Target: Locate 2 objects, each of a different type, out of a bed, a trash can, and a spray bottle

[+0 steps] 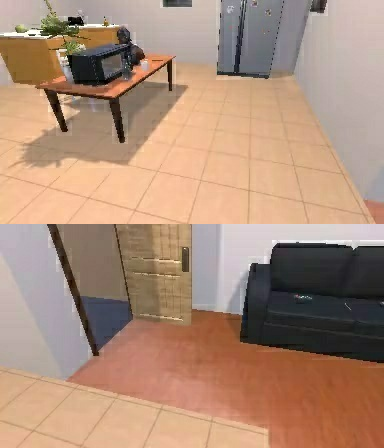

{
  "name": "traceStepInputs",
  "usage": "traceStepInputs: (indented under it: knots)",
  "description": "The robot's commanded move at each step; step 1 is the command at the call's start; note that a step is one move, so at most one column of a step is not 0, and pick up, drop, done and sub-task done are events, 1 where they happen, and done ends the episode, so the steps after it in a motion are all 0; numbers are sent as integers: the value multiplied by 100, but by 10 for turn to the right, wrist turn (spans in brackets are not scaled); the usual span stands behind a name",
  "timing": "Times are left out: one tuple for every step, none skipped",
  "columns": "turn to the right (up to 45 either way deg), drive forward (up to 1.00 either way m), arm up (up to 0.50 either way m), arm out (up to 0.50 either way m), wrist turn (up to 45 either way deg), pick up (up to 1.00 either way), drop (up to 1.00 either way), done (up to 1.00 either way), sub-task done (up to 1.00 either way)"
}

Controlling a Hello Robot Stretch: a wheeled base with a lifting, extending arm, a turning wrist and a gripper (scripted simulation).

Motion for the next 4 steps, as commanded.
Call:
traceStepInputs:
  knots:
    - [0,100,0,0,0,0,0,0,0]
    - [0,100,0,0,0,0,0,0,0]
    - [-30,0,0,0,0,0,0,0,0]
    - [0,65,0,0,0,0,0,0,0]
